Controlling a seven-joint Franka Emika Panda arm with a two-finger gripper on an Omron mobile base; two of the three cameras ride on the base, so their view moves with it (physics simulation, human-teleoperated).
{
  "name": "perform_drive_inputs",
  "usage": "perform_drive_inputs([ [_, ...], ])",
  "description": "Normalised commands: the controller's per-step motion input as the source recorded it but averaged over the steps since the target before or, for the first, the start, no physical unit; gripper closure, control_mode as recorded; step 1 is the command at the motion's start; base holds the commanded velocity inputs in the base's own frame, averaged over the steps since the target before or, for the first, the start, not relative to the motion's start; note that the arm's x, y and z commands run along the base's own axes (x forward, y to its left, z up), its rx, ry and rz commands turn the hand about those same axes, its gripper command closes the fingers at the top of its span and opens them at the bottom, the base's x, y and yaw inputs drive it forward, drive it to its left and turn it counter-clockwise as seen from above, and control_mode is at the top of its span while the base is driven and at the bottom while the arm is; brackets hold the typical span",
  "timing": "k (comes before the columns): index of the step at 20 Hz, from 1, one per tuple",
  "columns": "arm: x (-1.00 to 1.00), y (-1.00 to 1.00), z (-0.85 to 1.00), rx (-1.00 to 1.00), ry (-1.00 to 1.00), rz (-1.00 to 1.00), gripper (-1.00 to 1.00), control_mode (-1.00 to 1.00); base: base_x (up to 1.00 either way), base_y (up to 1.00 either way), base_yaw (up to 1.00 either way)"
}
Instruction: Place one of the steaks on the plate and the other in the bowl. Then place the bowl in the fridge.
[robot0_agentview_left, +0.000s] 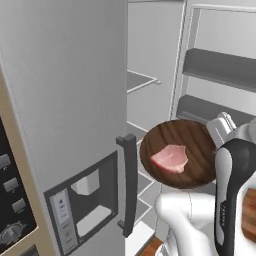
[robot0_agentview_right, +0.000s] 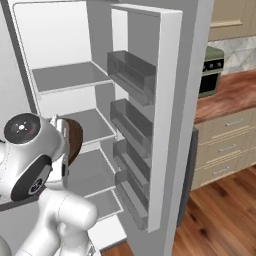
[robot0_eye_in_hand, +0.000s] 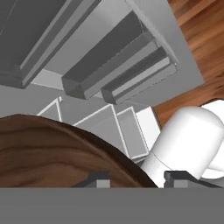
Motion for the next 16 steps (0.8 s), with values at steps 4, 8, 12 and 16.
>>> perform_drive_inputs([
  [4,0.0,0.0,0.0,0.0,0.0,0.0,1.0,1.0,-0.32,-0.32,-0.11],
  [8,0.13,0.06,0.0,0.0,0.0,-0.04,1.0,-1.0,0.04,0.0,-0.09],
  [12,0.55,0.26,0.0,0.0,-0.01,-0.17,1.0,-1.0,0.0,0.0,0.0],
  [16,0.38,0.19,0.0,0.04,-0.05,-0.02,1.0,-1.0,0.0,0.0,0.0],
])
